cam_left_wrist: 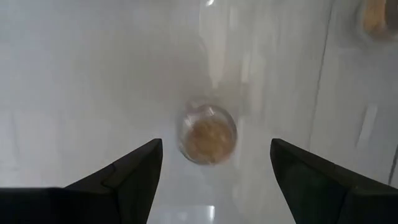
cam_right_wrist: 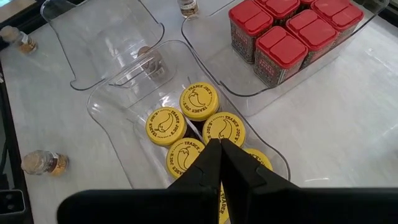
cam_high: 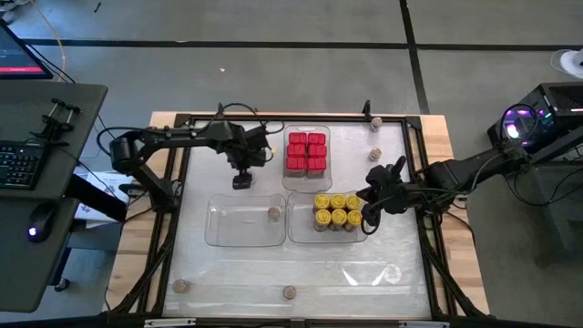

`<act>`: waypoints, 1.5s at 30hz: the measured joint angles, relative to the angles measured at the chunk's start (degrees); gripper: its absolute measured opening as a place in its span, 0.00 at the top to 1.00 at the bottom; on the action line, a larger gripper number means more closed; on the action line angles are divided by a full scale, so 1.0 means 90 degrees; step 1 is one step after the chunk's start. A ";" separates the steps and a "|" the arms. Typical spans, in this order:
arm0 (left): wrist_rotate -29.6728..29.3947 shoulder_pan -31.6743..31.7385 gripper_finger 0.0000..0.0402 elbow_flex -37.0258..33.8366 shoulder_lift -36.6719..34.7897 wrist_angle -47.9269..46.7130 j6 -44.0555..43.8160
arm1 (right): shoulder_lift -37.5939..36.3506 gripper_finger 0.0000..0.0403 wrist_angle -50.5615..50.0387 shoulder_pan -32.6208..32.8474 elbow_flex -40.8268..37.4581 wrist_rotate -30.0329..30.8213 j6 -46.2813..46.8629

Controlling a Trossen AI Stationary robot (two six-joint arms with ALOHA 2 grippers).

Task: Sort spices by type
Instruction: Put the brown seasoning bottle into the bottom left transparent bin

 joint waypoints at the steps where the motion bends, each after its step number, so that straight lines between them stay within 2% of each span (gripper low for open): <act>1: 0.0048 0.0000 0.29 -0.0144 -0.0033 0.0018 -0.0005 | 0.0000 1.00 -0.0001 -0.0001 -0.0001 -0.0012 -0.0032; 6: 0.0011 -0.0099 0.29 -0.0674 -0.0264 0.0564 -0.0194 | 0.0000 1.00 -0.0044 0.0000 0.0000 -0.0025 -0.0054; 11: -0.0814 -0.0261 0.29 -0.0951 -0.0330 0.1308 -0.0039 | 0.0000 1.00 -0.0044 0.0000 0.0000 -0.0041 -0.0037; 17: -0.0611 -0.0364 0.29 -0.1297 -0.0327 0.1394 0.0469 | 0.0000 1.00 -0.0041 -0.0002 0.0000 -0.0045 -0.0006; 25: -0.0645 -0.0357 0.29 -0.1713 -0.0327 0.2200 0.0425 | 0.0000 1.00 -0.0041 0.0000 0.0000 -0.0042 0.0046; 30: -0.0579 -0.0382 0.30 -0.1787 -0.0332 0.2305 0.0457 | 0.0000 1.00 -0.0041 -0.0002 0.0000 -0.0037 0.0135; 34: -0.0574 -0.0384 0.38 -0.1789 -0.0332 0.2273 0.0559 | 0.0000 1.00 -0.0039 -0.0002 0.0000 -0.0037 0.0136; 41: -0.0652 -0.0384 0.65 -0.1704 -0.0342 0.2177 0.0593 | 0.0000 1.00 -0.0039 0.0000 0.0000 -0.0033 0.0135; 45: -0.0864 -0.0354 0.66 -0.1293 -0.0321 0.1892 0.0631 | 0.0000 1.00 -0.0039 -0.0002 0.0000 -0.0013 0.0081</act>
